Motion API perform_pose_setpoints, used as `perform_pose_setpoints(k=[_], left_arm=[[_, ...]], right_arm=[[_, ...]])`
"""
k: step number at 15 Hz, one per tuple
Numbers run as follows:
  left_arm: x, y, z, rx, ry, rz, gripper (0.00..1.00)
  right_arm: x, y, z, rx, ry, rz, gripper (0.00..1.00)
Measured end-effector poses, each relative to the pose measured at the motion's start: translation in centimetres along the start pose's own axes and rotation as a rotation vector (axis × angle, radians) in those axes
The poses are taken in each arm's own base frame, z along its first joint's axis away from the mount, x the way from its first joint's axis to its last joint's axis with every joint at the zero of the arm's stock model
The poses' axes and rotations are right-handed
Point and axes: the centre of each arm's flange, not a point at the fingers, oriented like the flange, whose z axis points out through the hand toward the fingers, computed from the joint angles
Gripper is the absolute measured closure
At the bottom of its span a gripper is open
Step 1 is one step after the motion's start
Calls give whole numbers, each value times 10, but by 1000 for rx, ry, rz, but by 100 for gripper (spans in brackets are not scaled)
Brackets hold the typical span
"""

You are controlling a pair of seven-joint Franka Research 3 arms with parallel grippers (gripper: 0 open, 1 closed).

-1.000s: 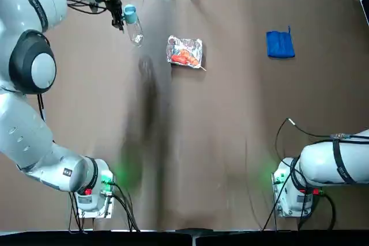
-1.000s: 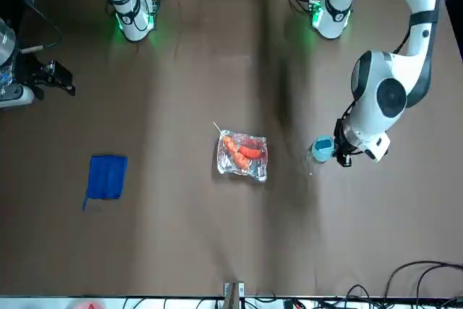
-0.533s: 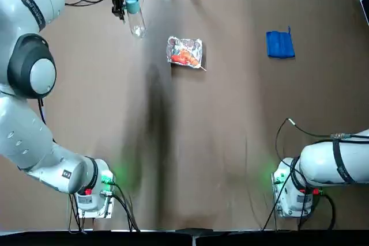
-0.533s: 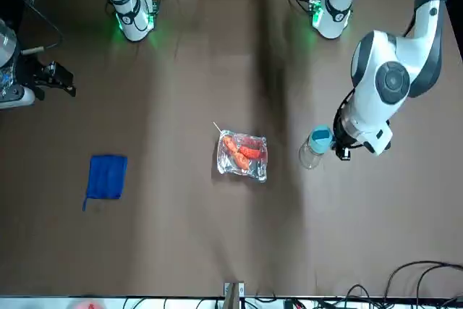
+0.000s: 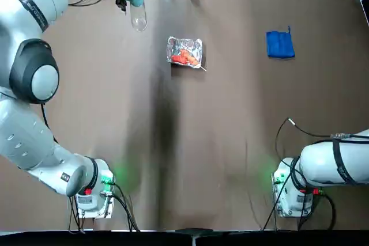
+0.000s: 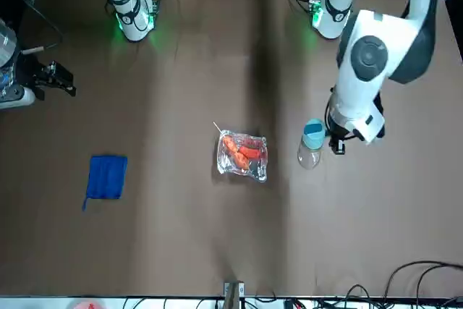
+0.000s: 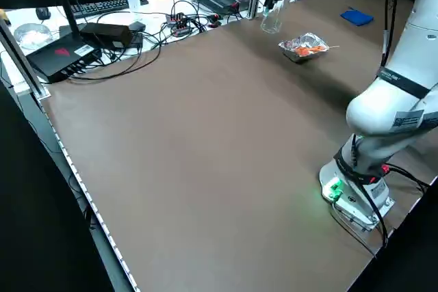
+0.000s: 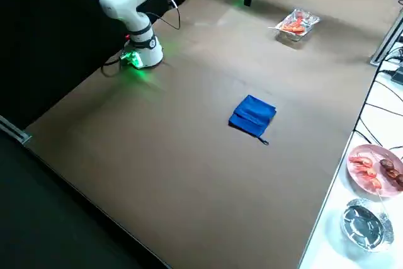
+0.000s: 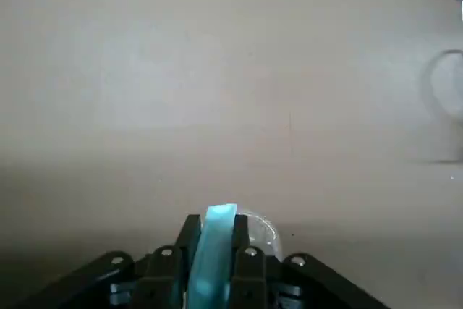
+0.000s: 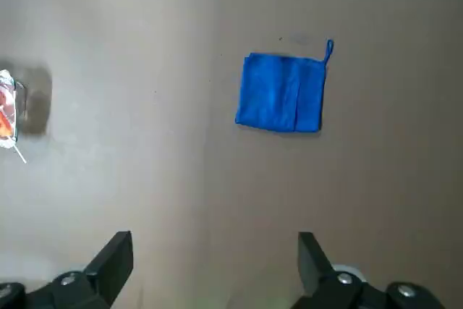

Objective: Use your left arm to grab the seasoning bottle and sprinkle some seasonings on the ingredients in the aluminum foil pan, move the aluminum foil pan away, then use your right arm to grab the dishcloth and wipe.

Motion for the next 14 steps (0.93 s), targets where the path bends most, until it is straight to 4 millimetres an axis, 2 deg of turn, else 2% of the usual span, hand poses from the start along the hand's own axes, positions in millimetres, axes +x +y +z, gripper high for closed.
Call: perform_pose_setpoints(k=[4, 8, 14], left_arm=[[-28, 0, -6, 11, 67, -23, 78], [-58, -2, 2, -3, 123, -22, 78], [-92, -19, 15, -14, 270, -10, 78]], right_arm=[[0, 0, 0, 0, 0, 0, 0], [0, 0, 0, 0, 0, 0, 0], [0, 0, 0, 0, 0, -1, 0]])
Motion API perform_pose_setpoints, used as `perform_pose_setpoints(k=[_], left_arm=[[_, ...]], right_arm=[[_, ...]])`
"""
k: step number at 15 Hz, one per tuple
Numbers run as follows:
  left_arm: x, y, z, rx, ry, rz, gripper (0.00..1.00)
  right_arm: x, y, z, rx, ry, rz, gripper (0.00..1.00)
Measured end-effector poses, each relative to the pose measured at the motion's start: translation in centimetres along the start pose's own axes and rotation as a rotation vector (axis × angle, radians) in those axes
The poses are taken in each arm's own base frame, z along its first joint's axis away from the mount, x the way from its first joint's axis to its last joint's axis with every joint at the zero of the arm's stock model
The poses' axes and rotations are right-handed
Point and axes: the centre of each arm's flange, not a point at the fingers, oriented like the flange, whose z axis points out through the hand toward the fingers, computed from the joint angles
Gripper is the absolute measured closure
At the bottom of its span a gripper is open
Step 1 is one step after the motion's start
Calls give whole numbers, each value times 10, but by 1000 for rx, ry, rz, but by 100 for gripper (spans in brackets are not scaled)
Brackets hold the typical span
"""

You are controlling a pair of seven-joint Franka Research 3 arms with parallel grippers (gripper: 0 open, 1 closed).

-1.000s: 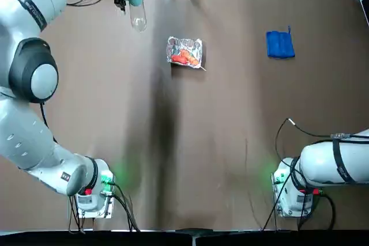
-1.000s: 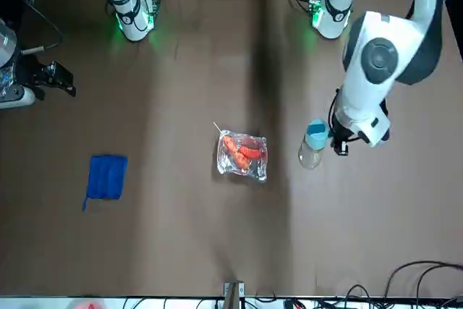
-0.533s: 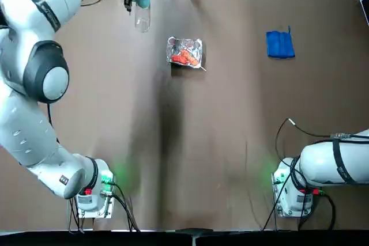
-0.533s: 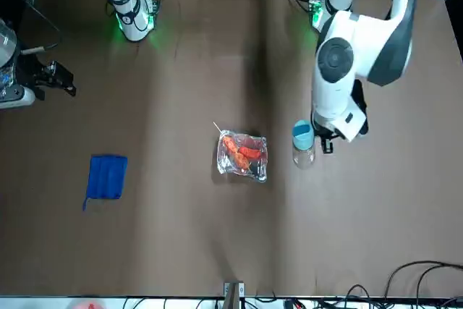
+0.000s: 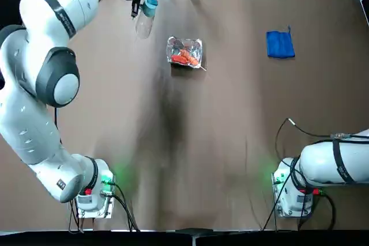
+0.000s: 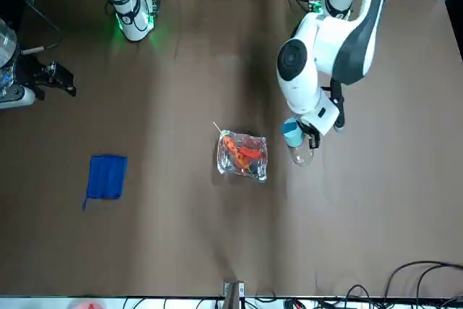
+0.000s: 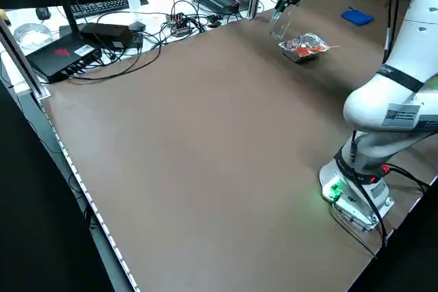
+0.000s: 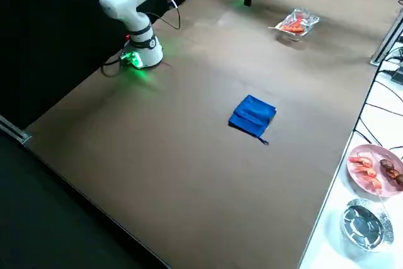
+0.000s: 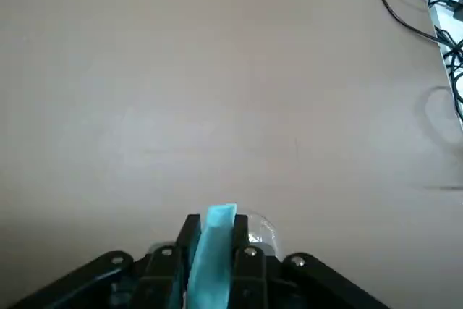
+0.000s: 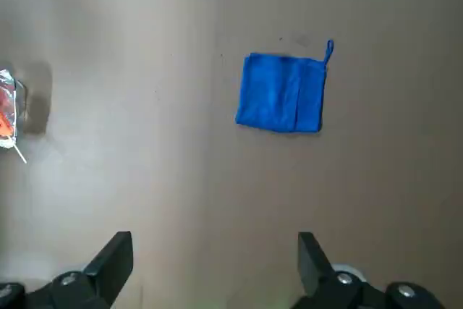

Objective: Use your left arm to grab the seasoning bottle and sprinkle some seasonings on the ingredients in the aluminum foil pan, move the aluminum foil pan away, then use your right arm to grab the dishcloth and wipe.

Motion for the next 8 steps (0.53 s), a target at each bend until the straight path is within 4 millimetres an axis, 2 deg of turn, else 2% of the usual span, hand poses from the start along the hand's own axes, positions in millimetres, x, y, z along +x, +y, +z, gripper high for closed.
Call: perform_pose_setpoints(k=[4, 5, 8], left_arm=[[-17, -4, 10, 1, 59, 5, 78], [-29, -6, 23, 4, 106, -20, 78], [-50, -9, 42, 1, 179, -29, 78]], right_arm=[[0, 0, 0, 0, -1, 0, 0], [-1, 0, 5, 1, -21, 0, 0], [-1, 1, 12, 2, -37, 1, 0]])
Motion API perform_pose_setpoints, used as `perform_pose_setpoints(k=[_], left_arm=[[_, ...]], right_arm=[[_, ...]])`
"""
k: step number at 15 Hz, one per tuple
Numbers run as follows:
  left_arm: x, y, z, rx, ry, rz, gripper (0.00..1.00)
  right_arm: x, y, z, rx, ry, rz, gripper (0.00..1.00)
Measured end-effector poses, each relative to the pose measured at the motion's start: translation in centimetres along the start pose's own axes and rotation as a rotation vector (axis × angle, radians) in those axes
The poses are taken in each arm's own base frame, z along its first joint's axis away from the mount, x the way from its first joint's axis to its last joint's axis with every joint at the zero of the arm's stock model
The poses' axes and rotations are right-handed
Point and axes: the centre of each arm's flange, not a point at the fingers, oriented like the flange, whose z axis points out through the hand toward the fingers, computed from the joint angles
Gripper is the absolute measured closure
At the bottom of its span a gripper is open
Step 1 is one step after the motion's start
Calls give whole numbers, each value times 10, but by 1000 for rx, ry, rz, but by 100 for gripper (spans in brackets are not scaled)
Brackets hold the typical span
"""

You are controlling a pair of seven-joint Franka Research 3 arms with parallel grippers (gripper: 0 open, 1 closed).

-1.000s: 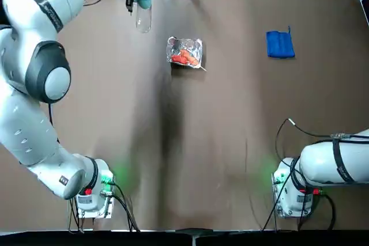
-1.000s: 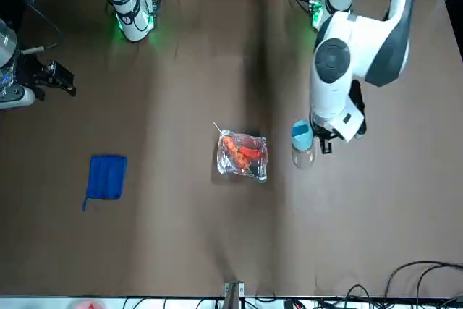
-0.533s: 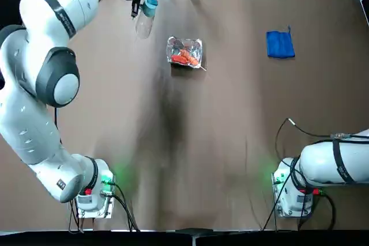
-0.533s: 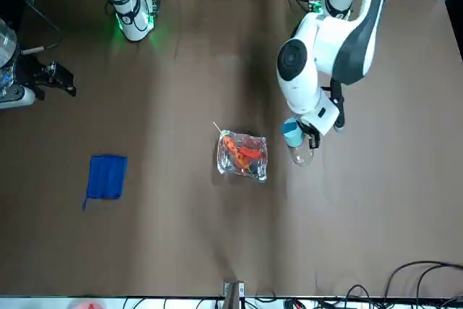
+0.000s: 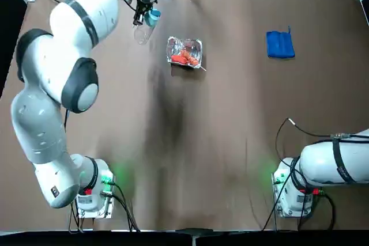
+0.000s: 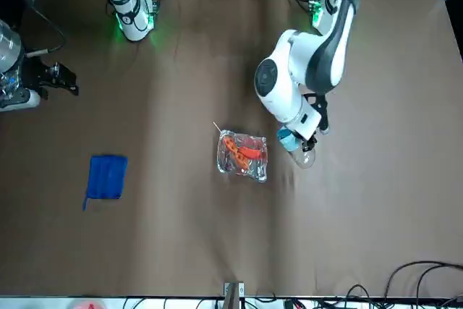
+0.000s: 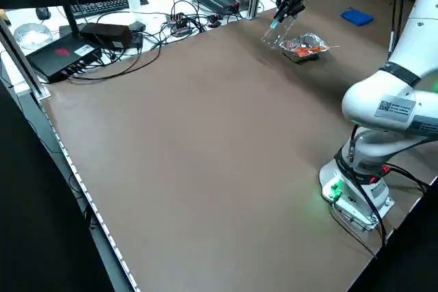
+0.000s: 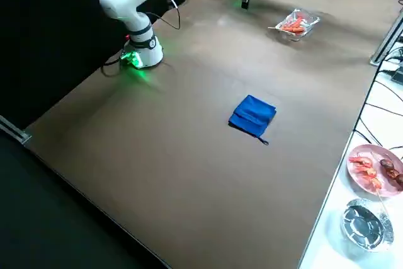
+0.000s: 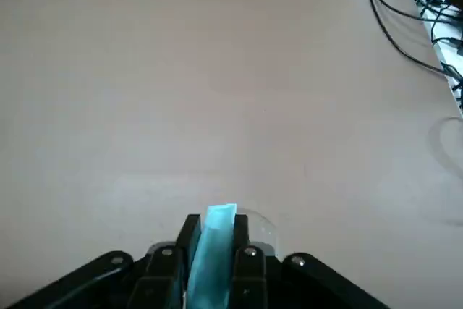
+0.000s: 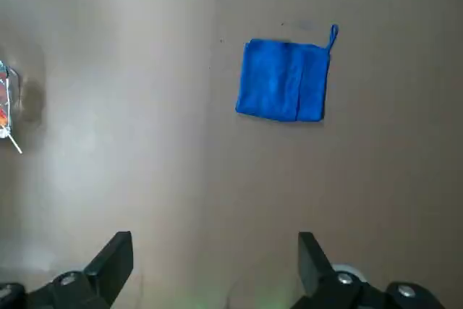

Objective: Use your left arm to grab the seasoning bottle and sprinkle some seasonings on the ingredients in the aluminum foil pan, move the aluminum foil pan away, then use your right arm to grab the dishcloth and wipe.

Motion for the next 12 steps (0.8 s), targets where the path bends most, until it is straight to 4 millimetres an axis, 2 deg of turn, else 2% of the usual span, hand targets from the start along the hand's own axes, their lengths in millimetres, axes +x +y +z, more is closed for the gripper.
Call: perform_pose_setpoints(k=[5, 8, 10, 12], left_arm=[[-42, -18, 12, -30, 122, 57, 78], [-58, -24, 17, -41, 151, 79, 78], [-66, -26, 20, -47, 169, 89, 78], [-76, -29, 24, -70, 206, 107, 78]], right_arm=[[0, 15, -1, 1, 8, 28, 0], [6, 32, 5, 3, 21, 57, 0], [19, 37, 25, 6, 9, 60, 0], [41, 34, 57, 11, -6, 49, 0]])
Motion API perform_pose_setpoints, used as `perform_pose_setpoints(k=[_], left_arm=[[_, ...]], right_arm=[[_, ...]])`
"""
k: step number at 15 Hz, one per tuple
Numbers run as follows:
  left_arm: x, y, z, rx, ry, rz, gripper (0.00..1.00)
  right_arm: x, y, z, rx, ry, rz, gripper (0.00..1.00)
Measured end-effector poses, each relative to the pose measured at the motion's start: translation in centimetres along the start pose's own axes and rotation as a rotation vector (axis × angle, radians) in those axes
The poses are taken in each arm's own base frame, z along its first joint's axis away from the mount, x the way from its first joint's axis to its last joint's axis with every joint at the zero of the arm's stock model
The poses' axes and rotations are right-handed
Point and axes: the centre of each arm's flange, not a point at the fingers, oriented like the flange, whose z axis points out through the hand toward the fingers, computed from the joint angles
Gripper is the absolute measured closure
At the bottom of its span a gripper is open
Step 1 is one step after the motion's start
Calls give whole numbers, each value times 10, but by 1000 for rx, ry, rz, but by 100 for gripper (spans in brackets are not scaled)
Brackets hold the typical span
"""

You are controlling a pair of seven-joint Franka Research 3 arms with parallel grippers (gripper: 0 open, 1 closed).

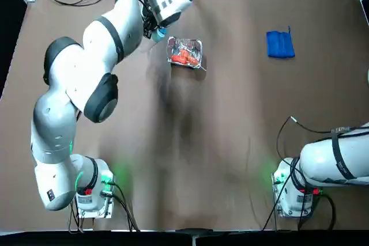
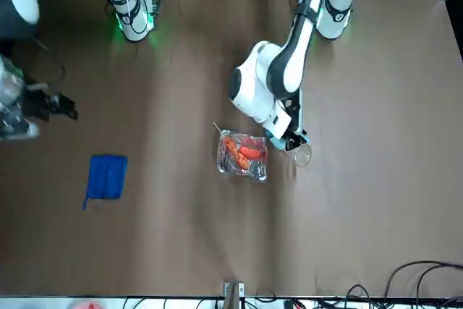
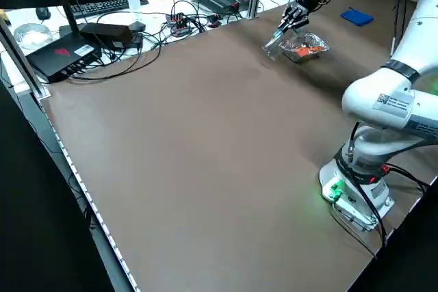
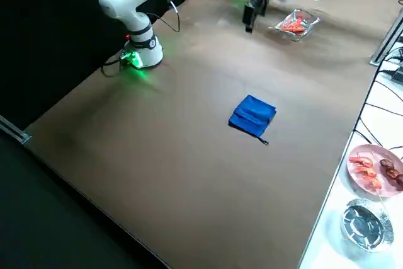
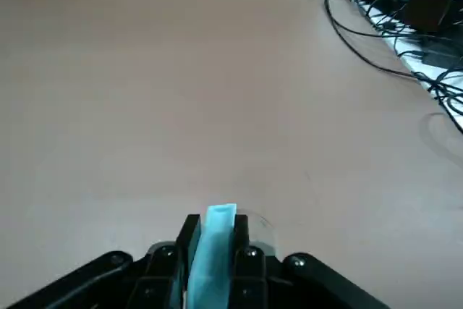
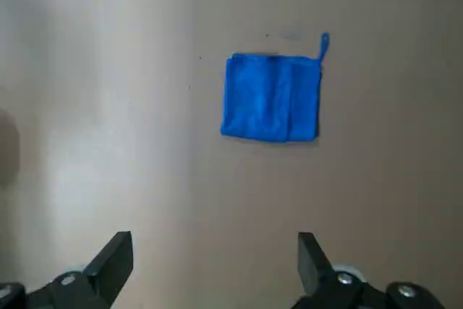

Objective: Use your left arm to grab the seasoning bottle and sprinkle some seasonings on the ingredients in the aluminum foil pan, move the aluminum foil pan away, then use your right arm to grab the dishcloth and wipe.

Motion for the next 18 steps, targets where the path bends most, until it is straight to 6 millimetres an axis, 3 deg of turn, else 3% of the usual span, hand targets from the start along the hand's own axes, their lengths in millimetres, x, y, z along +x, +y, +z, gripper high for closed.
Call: perform_pose_setpoints(k=[6, 7, 10, 13, 18], left_arm=[[-10, 6, -7, -42, 38, -38, 78], [-14, 8, -9, -51, 42, -42, 78], [-19, 11, -12, -62, 45, -44, 78], [-25, 13, -14, -73, 49, -45, 78], [-30, 15, -14, -81, 53, -45, 78]], right_arm=[[65, 7, 125, 16, -33, 3, 0], [81, 11, 160, 18, -21, 9, 0], [92, 21, 222, 24, -69, 25, 0], [101, 37, 255, 10, -55, 38, 0], [114, 43, 276, -79, 23, -19, 3]])
